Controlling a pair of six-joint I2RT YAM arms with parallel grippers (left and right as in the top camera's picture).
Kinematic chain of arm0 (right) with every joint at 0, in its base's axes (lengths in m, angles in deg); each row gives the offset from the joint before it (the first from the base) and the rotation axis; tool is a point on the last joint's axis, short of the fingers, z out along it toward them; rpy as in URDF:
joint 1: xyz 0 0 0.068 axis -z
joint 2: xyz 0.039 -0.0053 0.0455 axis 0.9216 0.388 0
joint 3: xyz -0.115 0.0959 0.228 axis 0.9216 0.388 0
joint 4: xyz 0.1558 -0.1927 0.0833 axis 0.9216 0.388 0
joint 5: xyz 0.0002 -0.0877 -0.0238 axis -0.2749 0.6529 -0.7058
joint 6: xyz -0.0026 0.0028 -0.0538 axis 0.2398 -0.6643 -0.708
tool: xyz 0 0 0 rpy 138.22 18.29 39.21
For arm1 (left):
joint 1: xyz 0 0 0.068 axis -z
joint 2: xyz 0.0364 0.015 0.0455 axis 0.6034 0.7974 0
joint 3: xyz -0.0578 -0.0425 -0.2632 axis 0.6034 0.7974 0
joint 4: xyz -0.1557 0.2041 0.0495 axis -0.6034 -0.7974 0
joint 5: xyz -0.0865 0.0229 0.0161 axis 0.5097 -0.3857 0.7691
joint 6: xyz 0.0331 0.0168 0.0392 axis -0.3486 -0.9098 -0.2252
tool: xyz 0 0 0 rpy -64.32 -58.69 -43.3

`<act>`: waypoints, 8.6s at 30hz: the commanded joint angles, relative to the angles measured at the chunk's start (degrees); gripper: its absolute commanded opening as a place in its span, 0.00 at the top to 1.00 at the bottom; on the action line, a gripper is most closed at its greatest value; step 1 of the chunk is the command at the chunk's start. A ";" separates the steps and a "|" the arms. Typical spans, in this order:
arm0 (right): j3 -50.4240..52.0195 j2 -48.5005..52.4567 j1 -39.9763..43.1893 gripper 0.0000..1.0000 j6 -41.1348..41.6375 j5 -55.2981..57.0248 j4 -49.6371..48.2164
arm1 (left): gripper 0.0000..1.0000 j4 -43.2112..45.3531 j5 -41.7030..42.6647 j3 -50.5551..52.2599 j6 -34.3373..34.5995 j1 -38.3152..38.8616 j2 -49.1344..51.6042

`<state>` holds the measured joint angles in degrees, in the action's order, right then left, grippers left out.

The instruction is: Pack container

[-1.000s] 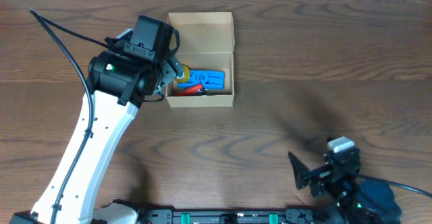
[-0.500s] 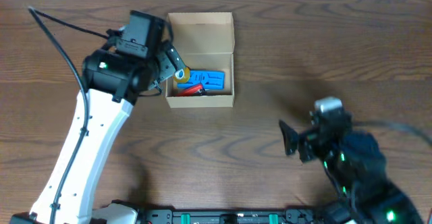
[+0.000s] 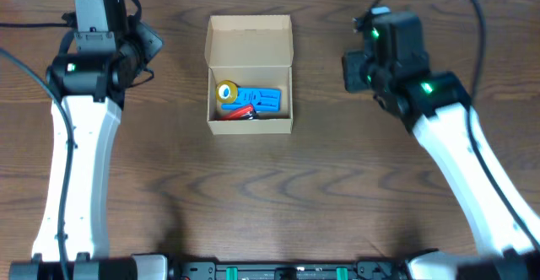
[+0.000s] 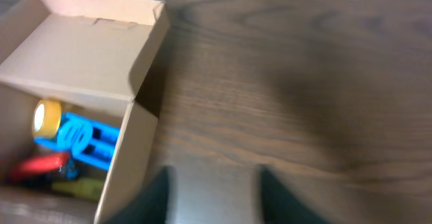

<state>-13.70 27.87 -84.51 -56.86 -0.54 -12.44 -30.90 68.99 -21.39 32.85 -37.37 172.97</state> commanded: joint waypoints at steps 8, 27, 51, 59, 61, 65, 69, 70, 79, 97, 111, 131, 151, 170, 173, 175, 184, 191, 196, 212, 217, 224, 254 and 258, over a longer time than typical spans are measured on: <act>-2.25 14.08 4.15 0.99 9.03 -13.03 -11.13 | 0.94 9.49 7.87 -0.92 1.75 -4.09 14.36; -2.25 32.04 4.63 0.99 23.30 -24.65 -30.14 | 0.95 24.41 38.27 -0.94 5.84 -6.84 36.50; -2.47 40.54 3.19 0.99 28.57 -34.67 -53.68 | 0.95 35.76 56.74 -1.05 5.07 -4.50 42.75; -6.27 40.48 3.02 0.99 25.53 -39.19 -55.12 | 0.95 32.22 58.05 -2.73 -2.97 -4.44 42.21; -7.61 40.41 3.02 0.99 25.24 -40.48 -55.10 | 0.95 28.04 56.37 -4.15 -6.38 -4.44 41.77; -10.29 39.26 2.89 0.99 23.61 -42.12 -52.57 | 0.95 16.48 52.06 -9.31 -14.64 -4.48 40.87; -11.72 36.09 2.16 0.99 18.99 -41.83 -45.92 | 0.95 6.54 47.65 -15.43 -20.09 -4.44 39.98; -11.82 35.04 1.81 0.99 17.57 -41.29 -43.89 | 0.95 4.87 47.15 -16.68 -20.87 -4.42 39.69; -11.80 25.79 -1.66 0.99 6.99 -39.01 -29.83 | 0.95 -8.39 46.18 -21.88 -28.06 -4.15 36.79; -11.80 15.15 -13.09 0.99 0.28 -19.96 -6.29 | 0.95 -20.72 32.85 -21.90 -32.35 -4.11 27.50; -11.76 20.68 -24.70 0.99 3.52 -5.31 0.20 | 0.95 -28.79 19.54 -21.90 -29.55 -4.11 25.16; -11.93 29.77 -25.49 0.99 4.59 -4.81 0.57 | 0.95 -28.83 19.41 -21.90 -29.55 -4.11 25.16; -12.02 6.84 -20.22 0.01 -3.02 -3.13 3.48 | 0.04 -30.29 27.74 -21.94 -27.91 -4.55 16.72; 20.76 -40.70 -6.62 0.01 -14.95 -11.26 6.97 | 0.05 -17.44 26.16 18.60 -31.98 -4.55 -29.38; 25.31 -48.74 -6.62 0.01 -14.84 -11.26 8.66 | 0.05 -13.42 28.30 28.30 -31.63 -4.55 -40.50; 27.26 -53.24 -6.62 0.01 -13.97 -11.08 10.49 | 0.05 -11.76 29.09 33.64 -31.23 -4.55 -47.63; 28.50 -60.22 -6.64 0.01 -12.74 -10.82 14.64 | 0.05 -10.84 31.54 47.52 -31.71 -4.55 -69.88; 28.50 -60.19 -6.62 0.01 -12.74 -10.82 15.63 | 0.05 -10.49 33.03 49.16 -31.69 -4.55 -74.64; 28.50 -60.19 -6.64 0.01 -12.74 -10.82 15.63 | 0.04 -10.27 35.89 49.18 -30.93 -4.55 -74.60; 28.50 -60.19 -6.62 0.01 -12.74 -10.82 15.63 | 0.05 -5.07 11.76 53.64 -53.00 -4.66 -74.95; 28.50 -60.19 -6.64 0.01 -12.74 -10.82 15.63 | 0.05 0.61 11.78 60.41 -54.27 -4.66 -76.26; 28.50 -60.19 -6.62 0.01 -12.74 -10.82 15.63 | 0.05 4.98 11.76 70.05 -54.27 -4.66 -81.53; 28.50 -60.19 -6.62 0.01 -12.74 -10.82 15.63 | 0.05 5.62 6.78 81.44 -54.23 -4.70 -87.21; 28.50 -60.19 -6.64 0.01 -12.74 -10.82 15.63 | 0.05 5.62 6.80 81.44 -54.23 -4.70 -87.21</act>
<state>14.46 -32.14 -91.90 -70.32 -11.14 3.15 -24.98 76.46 59.49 -21.00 -41.85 86.16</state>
